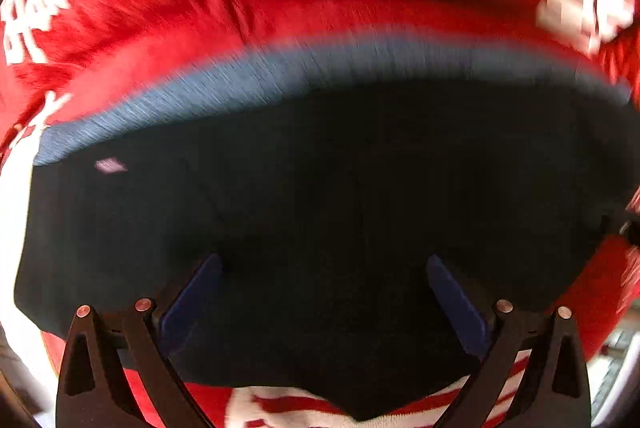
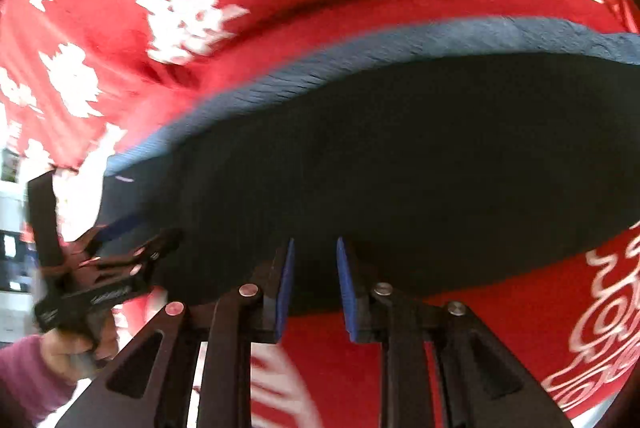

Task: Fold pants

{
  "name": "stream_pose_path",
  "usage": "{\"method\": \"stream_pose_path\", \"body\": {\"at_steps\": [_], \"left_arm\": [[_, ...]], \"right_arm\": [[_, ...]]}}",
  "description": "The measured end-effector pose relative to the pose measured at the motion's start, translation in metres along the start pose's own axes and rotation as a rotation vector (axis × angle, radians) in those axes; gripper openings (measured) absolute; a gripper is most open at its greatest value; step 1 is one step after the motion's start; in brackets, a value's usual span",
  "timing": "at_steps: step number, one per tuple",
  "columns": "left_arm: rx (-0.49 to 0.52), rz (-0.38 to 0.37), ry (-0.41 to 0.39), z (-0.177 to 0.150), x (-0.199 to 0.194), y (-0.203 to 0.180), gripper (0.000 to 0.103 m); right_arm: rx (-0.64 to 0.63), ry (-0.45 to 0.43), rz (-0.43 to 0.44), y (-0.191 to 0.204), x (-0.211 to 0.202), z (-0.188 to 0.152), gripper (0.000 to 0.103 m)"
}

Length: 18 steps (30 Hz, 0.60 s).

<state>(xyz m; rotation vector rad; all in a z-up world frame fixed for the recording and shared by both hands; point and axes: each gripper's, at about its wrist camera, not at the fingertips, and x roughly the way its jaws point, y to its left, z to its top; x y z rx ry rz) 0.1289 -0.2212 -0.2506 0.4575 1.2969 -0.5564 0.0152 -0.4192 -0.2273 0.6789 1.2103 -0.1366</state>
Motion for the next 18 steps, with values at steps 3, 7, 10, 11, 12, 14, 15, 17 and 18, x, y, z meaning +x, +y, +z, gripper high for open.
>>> {"method": "stream_pose_path", "body": {"at_steps": [3,7,10,11,12,14,15,17,18], "left_arm": [[-0.064,-0.035,-0.011,-0.009,-0.004,0.01,0.103],[-0.092,-0.029,0.024,-0.008,-0.003,0.012,0.103],[-0.068,-0.002,0.011,-0.008,-0.004,0.005,0.103],[-0.076,-0.001,0.008,-0.008,-0.004,0.005,0.103],[-0.097,-0.006,0.004,-0.01,-0.004,0.007,0.103],[-0.124,-0.014,0.0,-0.013,-0.004,0.008,0.103],[-0.135,-0.015,-0.002,-0.015,-0.004,0.008,0.103],[-0.145,-0.011,-0.008,-0.018,-0.005,0.009,0.103],[-0.148,-0.01,-0.013,-0.019,-0.005,0.008,0.103]], "right_arm": [[-0.011,-0.043,0.053,-0.009,-0.004,-0.012,0.024],[-0.033,-0.04,0.032,-0.005,-0.008,-0.015,0.024],[0.018,-0.023,0.082,-0.002,-0.012,-0.003,0.027],[0.01,-0.04,0.098,0.004,-0.014,0.003,0.028],[-0.016,-0.053,0.097,0.011,-0.016,0.012,0.032],[-0.067,-0.055,0.083,0.028,-0.009,0.03,0.041],[-0.081,-0.049,0.079,0.033,-0.004,0.039,0.041],[-0.099,-0.041,0.072,0.044,0.01,0.056,0.041],[-0.109,-0.039,0.067,0.048,0.017,0.062,0.041]]}}
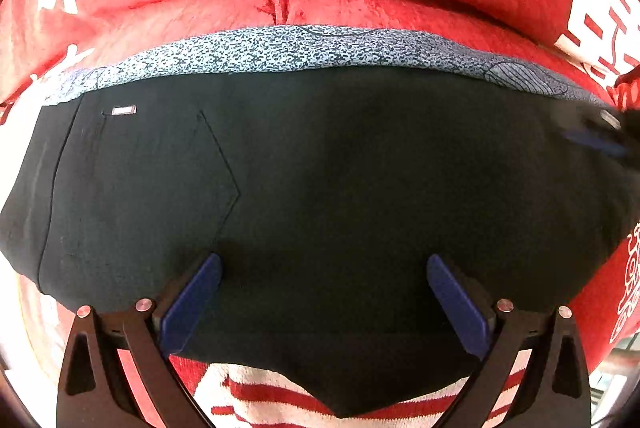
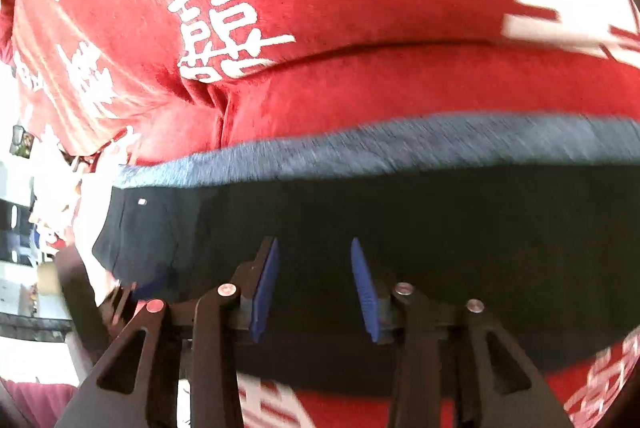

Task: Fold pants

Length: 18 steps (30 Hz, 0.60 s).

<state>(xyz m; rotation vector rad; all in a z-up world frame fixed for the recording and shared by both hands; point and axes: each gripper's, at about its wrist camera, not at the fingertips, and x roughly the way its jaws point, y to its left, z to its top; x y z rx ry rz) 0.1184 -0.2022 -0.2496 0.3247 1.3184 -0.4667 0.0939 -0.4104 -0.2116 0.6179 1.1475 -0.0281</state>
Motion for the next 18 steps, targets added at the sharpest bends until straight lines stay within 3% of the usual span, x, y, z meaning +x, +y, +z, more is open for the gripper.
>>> {"method": "stream_pose_path", "body": {"at_steps": [5,11,12,15,18], "left_arm": [[-0.005,-0.015,-0.004,-0.004,-0.002,0.003,0.103],[-0.014,-0.018,0.01,-0.01,-0.007,0.003,0.103],[-0.018,-0.018,0.016,-0.01,-0.007,0.003,0.103],[-0.018,-0.012,0.029,-0.007,-0.005,0.003,0.103],[-0.021,-0.008,0.048,-0.003,-0.005,0.003,0.103]], "right_arm": [[-0.044,-0.025,-0.054,-0.001,0.029,0.029,0.041],[0.041,-0.047,-0.174,-0.034,0.029,0.064,0.038],[0.066,-0.043,-0.199,-0.038,0.024,0.066,0.041],[0.136,-0.05,-0.158,-0.046,-0.001,0.059,0.048],[0.108,-0.031,-0.173,-0.043,-0.023,0.032,0.055]]}}
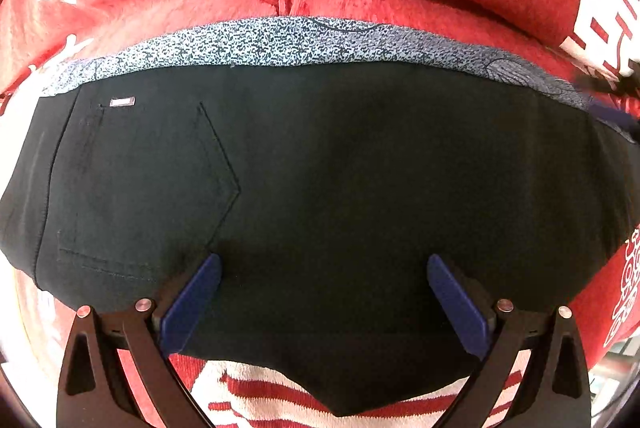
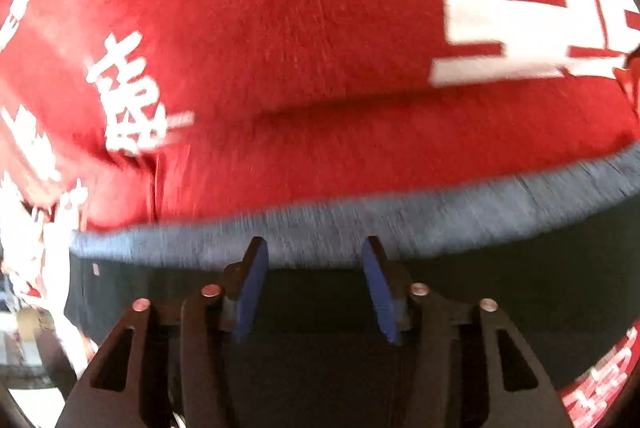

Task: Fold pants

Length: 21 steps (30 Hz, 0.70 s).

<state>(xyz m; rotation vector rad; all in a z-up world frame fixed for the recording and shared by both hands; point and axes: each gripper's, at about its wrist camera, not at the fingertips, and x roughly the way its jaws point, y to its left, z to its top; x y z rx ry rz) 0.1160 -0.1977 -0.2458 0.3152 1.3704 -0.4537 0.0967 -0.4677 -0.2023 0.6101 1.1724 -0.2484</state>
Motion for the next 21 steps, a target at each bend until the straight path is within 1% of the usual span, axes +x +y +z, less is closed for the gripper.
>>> {"method": "stream_pose_path", "body": {"at_steps": [2,3,5,6,7,8,9,11,14,18,21], "left_arm": [[-0.004,0.002,0.015,0.004,0.001,0.0,0.103],[-0.005,0.004,0.023,0.005,0.001,-0.001,0.103],[-0.003,0.01,0.032,0.007,0.001,-0.002,0.103],[-0.001,0.014,0.036,0.009,0.002,-0.003,0.103],[0.001,0.019,0.042,0.01,0.003,-0.003,0.103],[0.003,0.024,0.047,0.011,0.003,-0.005,0.103],[0.006,0.034,0.054,0.013,0.003,-0.006,0.103],[0.012,0.05,0.062,0.018,0.004,-0.009,0.103],[0.027,0.076,0.066,0.024,0.005,-0.015,0.103],[0.037,0.099,0.066,0.027,0.004,-0.02,0.103],[0.043,0.114,0.065,0.028,0.004,-0.023,0.103]], "right_arm": [[-0.028,0.028,-0.029,-0.003,-0.01,-0.027,0.057],[-0.03,0.047,-0.044,-0.007,-0.011,-0.041,0.06],[-0.014,0.087,-0.052,-0.017,-0.006,-0.063,0.06],[-0.012,0.073,-0.041,-0.02,-0.008,-0.07,0.061],[-0.033,0.039,-0.039,-0.02,-0.012,-0.075,0.061],[-0.051,0.044,-0.042,-0.017,-0.011,-0.077,0.065],[-0.072,0.048,-0.046,-0.014,-0.011,-0.077,0.071],[-0.089,0.061,-0.029,-0.01,-0.008,-0.075,0.081],[-0.07,0.07,-0.016,-0.012,-0.007,-0.073,0.084],[-0.011,0.051,0.058,-0.024,-0.01,-0.075,0.085],[-0.005,0.048,0.097,-0.023,-0.006,-0.073,0.086]]}}
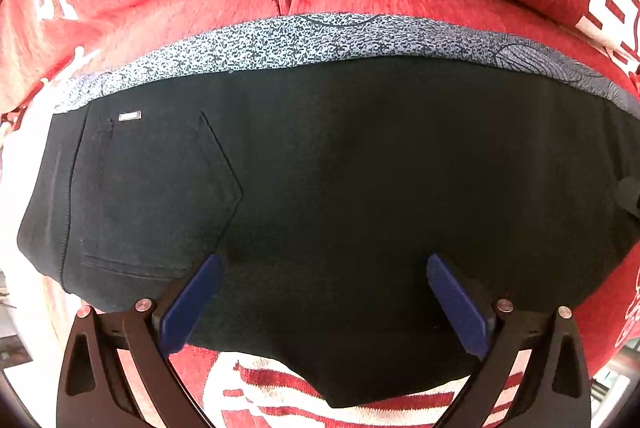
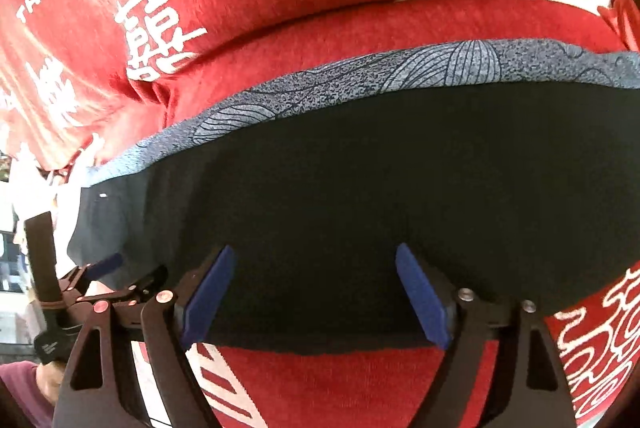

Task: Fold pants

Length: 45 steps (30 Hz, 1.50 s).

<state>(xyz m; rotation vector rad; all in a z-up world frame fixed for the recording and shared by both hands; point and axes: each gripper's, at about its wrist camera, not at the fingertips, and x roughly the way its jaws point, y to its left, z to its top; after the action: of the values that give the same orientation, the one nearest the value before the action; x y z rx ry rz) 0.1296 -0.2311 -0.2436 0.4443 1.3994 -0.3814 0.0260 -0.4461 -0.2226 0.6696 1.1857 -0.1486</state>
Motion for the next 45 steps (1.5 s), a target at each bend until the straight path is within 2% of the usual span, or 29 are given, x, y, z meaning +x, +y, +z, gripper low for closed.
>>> {"method": "stream_pose_path", "body": {"at_steps": [5,10,13,17,18,19,23,29,32,35,38,40,41,42,44,45], "left_arm": [[0.011,0.029,-0.004,-0.004,-0.004,-0.004,0.103],[0.009,0.042,0.008,-0.003,-0.004,-0.008,0.103],[0.013,0.049,0.021,0.0,-0.004,-0.011,0.103],[0.053,0.126,0.025,0.003,-0.014,-0.024,0.103],[0.069,0.146,0.017,0.006,-0.019,-0.032,0.103],[0.072,0.136,0.01,0.008,-0.022,-0.038,0.103],[0.097,0.06,-0.037,0.02,-0.043,-0.079,0.103],[0.198,-0.033,-0.122,0.046,-0.058,-0.176,0.103],[0.2,-0.069,-0.164,0.068,-0.062,-0.217,0.103],[0.185,-0.073,-0.193,0.094,-0.059,-0.244,0.103],[0.164,-0.043,-0.165,0.109,-0.041,-0.259,0.103],[0.148,-0.018,-0.113,0.113,-0.022,-0.262,0.103],[0.126,-0.033,-0.111,0.11,-0.018,-0.26,0.103],[0.087,-0.062,-0.127,0.108,-0.018,-0.255,0.103],[0.086,-0.069,-0.141,0.105,-0.019,-0.254,0.103],[0.096,-0.064,-0.151,0.104,-0.02,-0.254,0.103]], "right_arm": [[-0.003,-0.007,0.058,-0.006,-0.003,-0.002,0.087],[0.054,-0.041,0.156,-0.022,-0.01,-0.005,0.087],[0.07,-0.03,0.197,-0.027,-0.01,-0.002,0.087],[0.114,-0.007,0.248,-0.034,-0.019,0.0,0.087],[0.129,-0.017,0.256,-0.039,-0.025,-0.002,0.087],[0.147,-0.04,0.258,-0.047,-0.035,-0.004,0.087],[0.231,-0.095,0.221,-0.089,-0.062,-0.013,0.086],[0.407,-0.151,0.1,-0.169,-0.096,-0.018,0.061],[0.436,-0.189,0.048,-0.195,-0.111,-0.012,0.058],[0.394,-0.209,0.019,-0.202,-0.117,0.008,0.058],[0.306,-0.221,0.007,-0.198,-0.111,0.038,0.058],[0.25,-0.21,0.012,-0.19,-0.099,0.064,0.058],[0.227,-0.198,0.018,-0.187,-0.092,0.074,0.058],[0.206,-0.182,0.021,-0.185,-0.083,0.083,0.058],[0.162,-0.153,-0.009,-0.184,-0.066,0.094,0.058],[0.132,-0.17,-0.026,-0.183,-0.064,0.098,0.056]]}}
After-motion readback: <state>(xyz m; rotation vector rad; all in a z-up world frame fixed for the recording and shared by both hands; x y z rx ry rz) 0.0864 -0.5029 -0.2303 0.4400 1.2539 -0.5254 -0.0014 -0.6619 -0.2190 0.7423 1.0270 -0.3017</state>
